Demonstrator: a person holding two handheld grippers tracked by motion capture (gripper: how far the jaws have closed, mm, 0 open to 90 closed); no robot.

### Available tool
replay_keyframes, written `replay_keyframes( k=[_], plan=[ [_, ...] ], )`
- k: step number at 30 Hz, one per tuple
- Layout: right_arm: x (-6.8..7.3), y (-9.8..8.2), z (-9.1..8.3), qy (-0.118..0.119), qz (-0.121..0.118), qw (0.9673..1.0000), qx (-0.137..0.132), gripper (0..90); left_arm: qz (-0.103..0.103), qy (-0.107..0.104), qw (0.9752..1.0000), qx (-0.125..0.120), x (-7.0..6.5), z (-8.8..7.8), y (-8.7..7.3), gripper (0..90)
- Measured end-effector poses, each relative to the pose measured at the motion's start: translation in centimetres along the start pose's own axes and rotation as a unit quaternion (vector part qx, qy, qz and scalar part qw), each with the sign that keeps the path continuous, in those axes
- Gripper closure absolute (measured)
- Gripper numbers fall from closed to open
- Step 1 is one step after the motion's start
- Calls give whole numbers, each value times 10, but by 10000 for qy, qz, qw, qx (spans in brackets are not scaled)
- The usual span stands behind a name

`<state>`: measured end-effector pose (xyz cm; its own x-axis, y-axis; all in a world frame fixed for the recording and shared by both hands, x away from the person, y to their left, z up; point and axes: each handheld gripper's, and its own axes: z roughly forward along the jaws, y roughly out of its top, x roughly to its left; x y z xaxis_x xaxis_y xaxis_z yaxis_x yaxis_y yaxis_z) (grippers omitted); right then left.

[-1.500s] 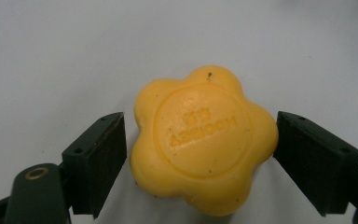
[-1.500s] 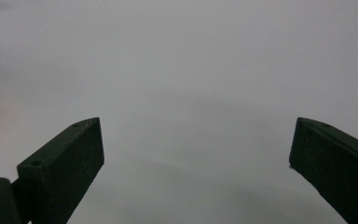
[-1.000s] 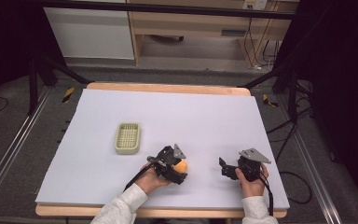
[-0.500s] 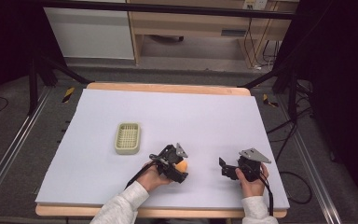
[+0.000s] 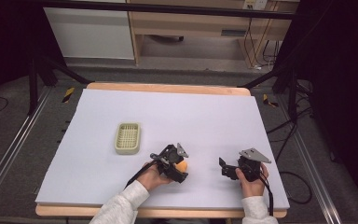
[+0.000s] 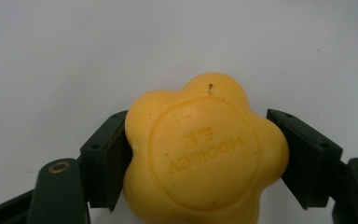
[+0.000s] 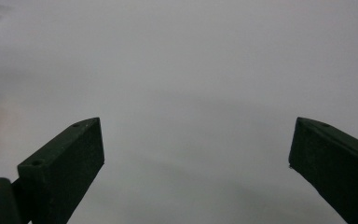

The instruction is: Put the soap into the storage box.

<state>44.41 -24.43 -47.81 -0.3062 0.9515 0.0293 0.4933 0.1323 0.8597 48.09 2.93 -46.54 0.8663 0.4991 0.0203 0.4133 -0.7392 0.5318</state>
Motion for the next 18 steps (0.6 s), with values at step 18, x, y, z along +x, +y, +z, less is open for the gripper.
replay_keyframes(
  k=[18],
  plan=[
    [0, 0, 0, -4, -2, 10000, -1, 37, 21, 3, 10000, -9, 0, 0, 0, 264]
  ],
)
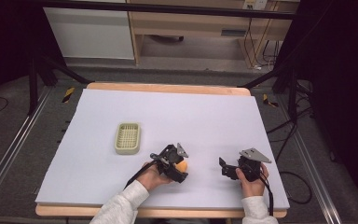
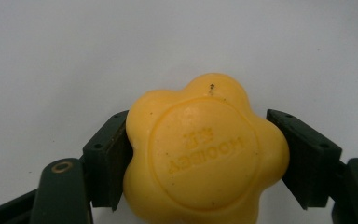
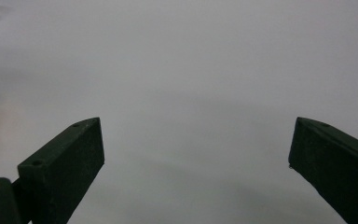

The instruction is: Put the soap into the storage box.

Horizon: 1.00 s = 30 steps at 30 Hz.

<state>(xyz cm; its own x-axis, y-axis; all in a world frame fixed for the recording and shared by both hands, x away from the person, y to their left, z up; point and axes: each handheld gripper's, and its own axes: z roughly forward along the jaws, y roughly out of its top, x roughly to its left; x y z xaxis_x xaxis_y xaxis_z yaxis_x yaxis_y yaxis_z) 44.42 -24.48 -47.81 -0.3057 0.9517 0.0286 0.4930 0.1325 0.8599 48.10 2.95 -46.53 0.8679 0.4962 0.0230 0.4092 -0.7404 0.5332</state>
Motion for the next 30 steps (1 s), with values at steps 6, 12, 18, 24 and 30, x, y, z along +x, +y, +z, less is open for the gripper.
replay_keyframes(
  k=[6, 12, 18, 24, 30],
  plan=[
    [0, 0, -1, 23, 26, 10000, -5, 37, 20, 1, 10000, 3, 0, 0, 0, 264],
    [-1, 0, -1, -1, 28, 10000, -9, 37, 71, 27, 10000, -13, 1, -5, -1, 265],
    [-1, 0, -2, -6, 23, 10000, -36, 38, 48, 40, 9998, -186, 4, -20, -4, 265],
    [-1, 0, -2, -8, 20, 10000, -37, 40, 8, 21, 9998, -214, 12, -39, -15, 265],
    [-1, 0, -2, 33, 81, 10000, -30, 42, -82, 70, 9997, -219, 24, -59, -32, 265]
  ],
)
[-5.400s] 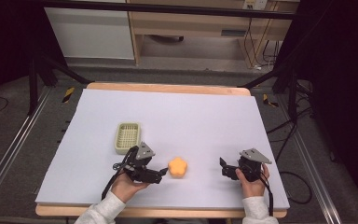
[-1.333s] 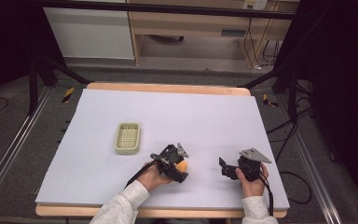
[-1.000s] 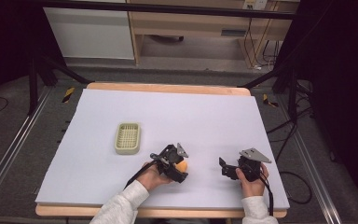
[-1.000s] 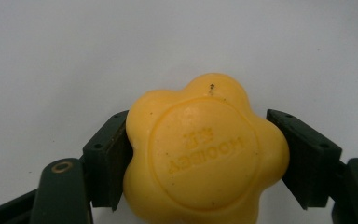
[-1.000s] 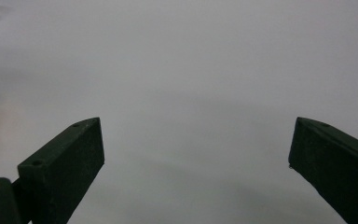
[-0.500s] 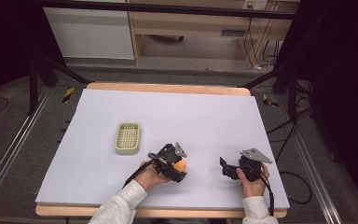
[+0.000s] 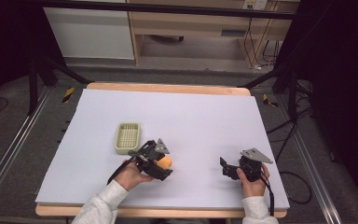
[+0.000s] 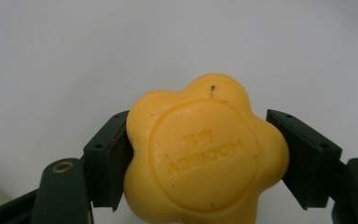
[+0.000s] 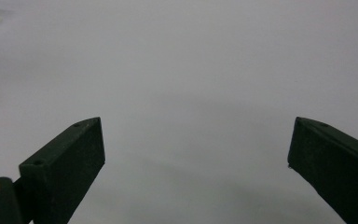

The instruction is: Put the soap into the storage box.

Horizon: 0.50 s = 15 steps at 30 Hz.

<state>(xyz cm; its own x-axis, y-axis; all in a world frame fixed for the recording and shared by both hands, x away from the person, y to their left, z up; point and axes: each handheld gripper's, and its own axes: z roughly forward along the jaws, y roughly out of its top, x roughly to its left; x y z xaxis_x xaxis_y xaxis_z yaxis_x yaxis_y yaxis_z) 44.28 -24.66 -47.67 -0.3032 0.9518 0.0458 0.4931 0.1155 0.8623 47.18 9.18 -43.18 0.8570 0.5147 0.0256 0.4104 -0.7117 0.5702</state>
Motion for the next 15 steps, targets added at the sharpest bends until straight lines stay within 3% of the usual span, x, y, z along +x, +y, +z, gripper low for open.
replay_keyframes(
  k=[6, 15],
  plan=[
    [0, -1, 1, 9, -42, 10000, 0, 43, -196, 55, 9997, -126, 12, -18, -19, 265],
    [-1, -4, -1, -72, -17, 9999, -79, 47, -472, 306, 9982, -202, 30, -38, -33, 264]
  ],
)
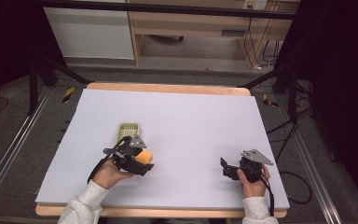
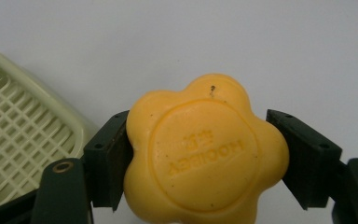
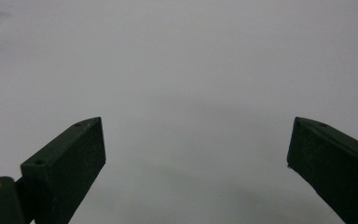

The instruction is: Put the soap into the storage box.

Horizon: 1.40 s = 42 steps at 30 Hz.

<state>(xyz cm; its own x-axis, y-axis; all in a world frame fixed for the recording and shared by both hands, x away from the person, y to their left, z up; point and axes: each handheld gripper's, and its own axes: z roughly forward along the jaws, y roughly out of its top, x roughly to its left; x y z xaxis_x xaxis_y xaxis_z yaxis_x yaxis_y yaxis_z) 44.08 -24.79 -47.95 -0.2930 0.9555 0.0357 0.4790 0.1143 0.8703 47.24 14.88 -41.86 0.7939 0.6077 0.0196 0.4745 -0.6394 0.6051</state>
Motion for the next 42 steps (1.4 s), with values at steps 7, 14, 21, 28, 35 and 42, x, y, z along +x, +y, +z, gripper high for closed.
replay_keyframes(
  k=[7, 14, 21, 28, 35, 42],
  plan=[
    [2, -2, 1, 81, 6, 9999, 67, 46, -150, 134, 9998, 23, 14, -8, -3, 264],
    [1, -2, 2, 34, -19, 10000, 64, 46, -312, 255, 9991, -120, 25, -16, -2, 264],
    [1, -2, 3, -15, -10, 10000, 34, 45, -396, 363, 9984, -153, 34, -19, -1, 265],
    [3, -2, 6, -72, -27, 10000, 39, 45, -526, 436, 9974, -222, 43, -23, 2, 264],
    [2, -1, 5, -6, -11, 10000, 21, 49, -664, 531, 9960, -280, 54, -27, 3, 264],
    [2, 0, 5, 6, 29, 10000, 22, 51, -752, 586, 9951, -246, 63, -26, 4, 264]
  ],
)
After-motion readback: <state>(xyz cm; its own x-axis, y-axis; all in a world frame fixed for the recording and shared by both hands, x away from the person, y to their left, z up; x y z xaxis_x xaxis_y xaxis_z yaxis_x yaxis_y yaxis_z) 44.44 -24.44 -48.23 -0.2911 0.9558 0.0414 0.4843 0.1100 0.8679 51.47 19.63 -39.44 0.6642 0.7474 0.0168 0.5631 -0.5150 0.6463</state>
